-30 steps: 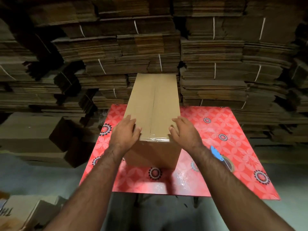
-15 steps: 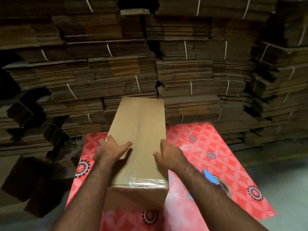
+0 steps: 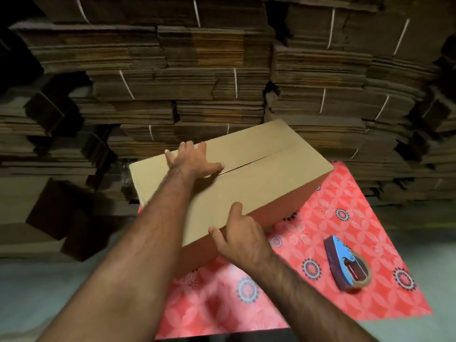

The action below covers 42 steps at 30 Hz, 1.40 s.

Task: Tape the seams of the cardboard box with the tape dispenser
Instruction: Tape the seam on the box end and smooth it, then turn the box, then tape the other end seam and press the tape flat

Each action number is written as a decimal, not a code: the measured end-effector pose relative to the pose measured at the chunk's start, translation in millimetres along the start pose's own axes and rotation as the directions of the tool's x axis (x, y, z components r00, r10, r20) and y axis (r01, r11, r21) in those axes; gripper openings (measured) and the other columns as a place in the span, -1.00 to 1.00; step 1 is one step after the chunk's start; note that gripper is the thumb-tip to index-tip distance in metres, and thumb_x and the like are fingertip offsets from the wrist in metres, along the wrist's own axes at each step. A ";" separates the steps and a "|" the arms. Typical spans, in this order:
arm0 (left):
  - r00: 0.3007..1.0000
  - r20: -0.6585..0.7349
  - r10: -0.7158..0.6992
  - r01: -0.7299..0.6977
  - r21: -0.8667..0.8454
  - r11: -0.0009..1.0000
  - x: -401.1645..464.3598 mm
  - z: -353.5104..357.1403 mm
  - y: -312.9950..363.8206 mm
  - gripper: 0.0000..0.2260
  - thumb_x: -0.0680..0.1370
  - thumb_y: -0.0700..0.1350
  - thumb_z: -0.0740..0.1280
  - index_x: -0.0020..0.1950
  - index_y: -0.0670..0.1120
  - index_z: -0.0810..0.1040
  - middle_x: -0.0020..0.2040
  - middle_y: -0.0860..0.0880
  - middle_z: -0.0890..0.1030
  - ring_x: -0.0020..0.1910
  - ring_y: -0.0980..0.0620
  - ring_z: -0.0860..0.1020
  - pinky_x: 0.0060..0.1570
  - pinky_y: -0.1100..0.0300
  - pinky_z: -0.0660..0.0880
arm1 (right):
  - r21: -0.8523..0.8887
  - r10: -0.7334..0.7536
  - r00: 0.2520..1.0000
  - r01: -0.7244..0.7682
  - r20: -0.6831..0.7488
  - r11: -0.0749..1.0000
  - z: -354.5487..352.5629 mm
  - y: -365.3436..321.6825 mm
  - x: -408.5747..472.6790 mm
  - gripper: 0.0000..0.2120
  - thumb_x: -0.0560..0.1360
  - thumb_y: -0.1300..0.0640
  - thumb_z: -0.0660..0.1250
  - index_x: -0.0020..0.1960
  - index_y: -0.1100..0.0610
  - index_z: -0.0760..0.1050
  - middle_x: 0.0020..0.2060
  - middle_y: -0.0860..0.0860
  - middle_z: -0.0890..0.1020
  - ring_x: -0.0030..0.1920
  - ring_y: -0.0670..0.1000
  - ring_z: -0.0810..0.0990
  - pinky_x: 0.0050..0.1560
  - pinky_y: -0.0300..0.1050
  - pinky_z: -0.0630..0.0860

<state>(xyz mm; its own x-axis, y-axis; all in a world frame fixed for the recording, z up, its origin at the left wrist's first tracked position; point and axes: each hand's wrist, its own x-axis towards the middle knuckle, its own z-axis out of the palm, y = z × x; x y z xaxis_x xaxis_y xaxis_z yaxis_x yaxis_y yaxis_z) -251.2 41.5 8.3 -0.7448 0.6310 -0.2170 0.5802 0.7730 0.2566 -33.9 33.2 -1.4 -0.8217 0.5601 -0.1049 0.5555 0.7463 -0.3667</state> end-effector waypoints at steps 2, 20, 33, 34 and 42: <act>0.995 -0.102 0.008 -0.023 -0.144 0.989 -7.2 -1.0 -7.1 -0.36 0.46 0.31 0.33 0.44 0.00 0.39 0.52 -0.12 0.30 0.51 -0.12 0.23 0.44 -0.25 0.14 | -0.053 0.017 1.000 -0.017 -0.007 0.998 -14.5 4.3 17.9 -0.58 0.54 -0.16 0.24 0.10 0.21 0.39 -0.09 0.22 0.65 -0.02 0.28 0.62 -0.13 0.02 0.47; 0.897 0.427 -0.115 0.389 -0.886 -0.253 -188.5 79.7 123.9 -0.30 0.22 0.13 0.57 0.26 -0.13 0.47 0.25 0.02 0.54 0.29 0.13 0.47 0.22 -0.06 0.56 | -0.256 -0.234 0.950 0.284 0.208 0.924 -70.3 60.7 243.0 -0.34 0.48 -0.38 0.23 0.44 -0.03 0.34 0.46 0.06 0.35 0.46 0.17 0.28 0.41 0.30 0.15; 0.841 0.152 -0.519 0.156 -0.987 -0.036 -112.7 41.3 116.2 -0.31 0.46 0.04 0.48 0.51 -0.08 0.29 0.49 -0.07 0.34 0.12 0.07 0.51 -0.31 0.25 0.55 | 0.121 -0.169 0.965 0.147 0.202 0.982 -132.1 174.8 192.0 -0.49 0.51 -0.13 0.38 0.41 -0.03 0.41 0.35 0.08 0.48 0.31 0.11 0.46 0.23 -0.03 0.42; 0.841 0.121 -0.527 0.157 -0.987 0.023 -102.6 37.8 116.5 -0.37 0.48 0.01 0.46 0.48 -0.11 0.33 0.48 -0.12 0.36 0.19 0.03 0.52 -0.45 0.35 0.48 | 0.134 -0.154 0.967 0.128 0.205 0.983 -134.0 183.0 183.0 -0.49 0.52 -0.12 0.38 0.42 -0.03 0.41 0.35 0.08 0.48 0.31 0.11 0.46 0.22 -0.05 0.41; 0.911 -0.037 -0.412 0.215 -0.809 0.547 -43.8 39.6 91.4 -0.51 0.41 0.08 0.51 0.26 -0.10 0.55 0.20 0.01 0.54 0.18 0.01 0.49 0.12 0.16 0.41 | 0.350 -0.143 0.978 0.081 0.154 0.933 -105.1 225.4 84.1 -0.46 0.52 -0.01 0.44 0.45 0.09 0.43 0.37 0.06 0.47 0.35 0.05 0.43 0.36 -0.04 0.38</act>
<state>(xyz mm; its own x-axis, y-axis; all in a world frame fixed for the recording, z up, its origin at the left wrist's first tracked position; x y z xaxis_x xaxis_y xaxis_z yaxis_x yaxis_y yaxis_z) -152.4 87.1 4.0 -0.9291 0.2539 -0.2687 -0.1095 0.5051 0.8561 35.5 286.2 4.3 -0.9024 0.3856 -0.1924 0.4071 0.6162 -0.6742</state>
